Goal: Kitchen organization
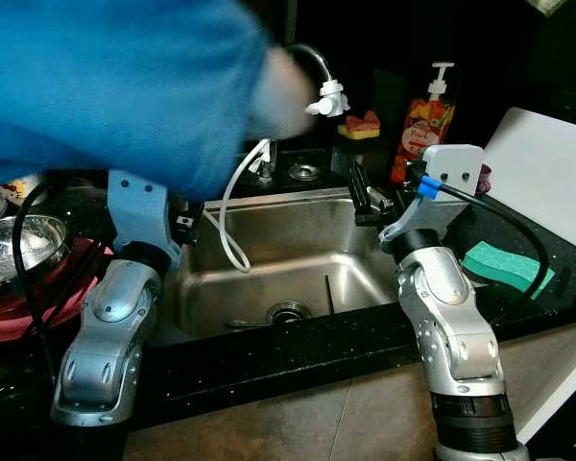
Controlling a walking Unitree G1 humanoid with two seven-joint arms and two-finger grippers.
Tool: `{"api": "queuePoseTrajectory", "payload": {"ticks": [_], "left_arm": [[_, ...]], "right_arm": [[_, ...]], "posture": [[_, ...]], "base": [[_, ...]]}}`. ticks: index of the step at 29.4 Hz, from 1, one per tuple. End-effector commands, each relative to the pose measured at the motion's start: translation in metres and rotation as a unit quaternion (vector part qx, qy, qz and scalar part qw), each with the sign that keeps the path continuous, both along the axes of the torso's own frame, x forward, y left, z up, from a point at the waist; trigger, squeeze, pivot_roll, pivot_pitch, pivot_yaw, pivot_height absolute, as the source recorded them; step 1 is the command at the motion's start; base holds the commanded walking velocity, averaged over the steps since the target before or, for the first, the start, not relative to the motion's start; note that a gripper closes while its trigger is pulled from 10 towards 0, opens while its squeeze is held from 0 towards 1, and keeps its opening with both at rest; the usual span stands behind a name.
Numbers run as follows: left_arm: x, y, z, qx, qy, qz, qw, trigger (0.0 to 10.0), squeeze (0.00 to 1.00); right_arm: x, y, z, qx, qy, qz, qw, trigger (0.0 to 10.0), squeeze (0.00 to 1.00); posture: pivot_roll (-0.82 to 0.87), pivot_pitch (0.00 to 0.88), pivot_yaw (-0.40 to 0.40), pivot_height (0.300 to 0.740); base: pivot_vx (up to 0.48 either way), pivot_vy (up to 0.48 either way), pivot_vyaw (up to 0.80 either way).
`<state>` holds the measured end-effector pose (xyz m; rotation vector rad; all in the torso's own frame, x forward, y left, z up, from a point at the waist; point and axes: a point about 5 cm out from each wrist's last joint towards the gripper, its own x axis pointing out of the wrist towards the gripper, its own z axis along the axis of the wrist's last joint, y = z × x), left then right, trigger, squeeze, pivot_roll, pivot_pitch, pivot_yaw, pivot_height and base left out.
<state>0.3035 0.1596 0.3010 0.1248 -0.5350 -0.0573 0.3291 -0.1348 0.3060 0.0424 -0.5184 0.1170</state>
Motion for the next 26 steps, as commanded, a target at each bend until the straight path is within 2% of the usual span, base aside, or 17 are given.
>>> {"api": "queuePoseTrajectory", "payload": {"ticks": [1, 26], "left_arm": [[-0.0026, -0.0023, 0.0006, 0.002, -0.001, -0.007, 1.0, 10.0, 0.0], [-0.0034, -0.0046, -0.0008, 0.001, 0.003, -0.012, 1.0, 10.0, 0.0]], "right_arm": [[-0.0018, -0.0012, 0.001, 0.005, 0.001, 0.002, 1.0, 10.0, 0.0], [-0.0017, -0.001, -0.0013, 0.004, 0.008, 0.002, 1.0, 10.0, 0.0]], "posture": [[0.08, 0.058, -0.049, 0.74], [0.07, 0.07, -0.053, 0.74]], "base": [[0.0, 0.0, 0.0], [0.0, 0.0, 0.0]]}}
